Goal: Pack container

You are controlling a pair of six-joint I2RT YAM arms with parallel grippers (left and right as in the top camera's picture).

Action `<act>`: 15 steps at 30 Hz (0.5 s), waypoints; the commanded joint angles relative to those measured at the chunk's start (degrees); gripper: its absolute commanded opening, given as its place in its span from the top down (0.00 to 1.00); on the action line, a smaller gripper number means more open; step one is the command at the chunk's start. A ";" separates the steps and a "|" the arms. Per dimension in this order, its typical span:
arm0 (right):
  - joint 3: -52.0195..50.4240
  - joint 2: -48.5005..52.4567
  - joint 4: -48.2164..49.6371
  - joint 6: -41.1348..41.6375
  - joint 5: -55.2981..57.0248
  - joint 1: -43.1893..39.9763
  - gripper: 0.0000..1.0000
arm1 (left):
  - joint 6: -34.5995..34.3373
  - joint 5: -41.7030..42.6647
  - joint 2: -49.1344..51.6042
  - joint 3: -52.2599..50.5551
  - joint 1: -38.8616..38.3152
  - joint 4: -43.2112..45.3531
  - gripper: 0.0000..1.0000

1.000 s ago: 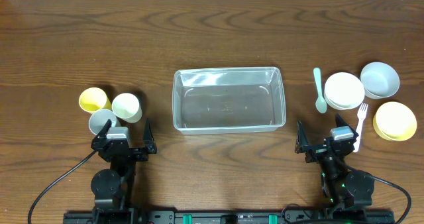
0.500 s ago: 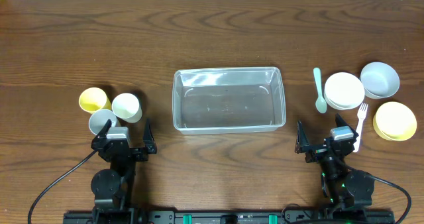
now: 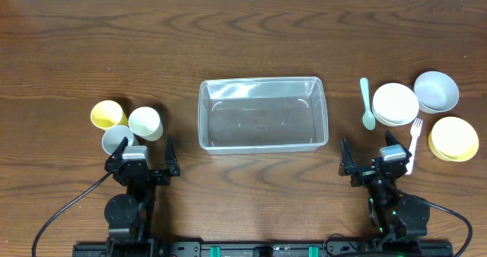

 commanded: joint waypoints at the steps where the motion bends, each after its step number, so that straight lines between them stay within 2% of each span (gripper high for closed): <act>1: -0.09 -0.33 -0.24 0.81 -0.42 -0.57 0.01 | 0.79 -0.22 -0.28 -1.79 0.26 -0.61 0.02; 15: -0.09 -0.33 -0.24 0.81 -0.42 -0.57 0.01 | 0.79 -0.24 -0.24 -1.79 1.55 -0.61 0.02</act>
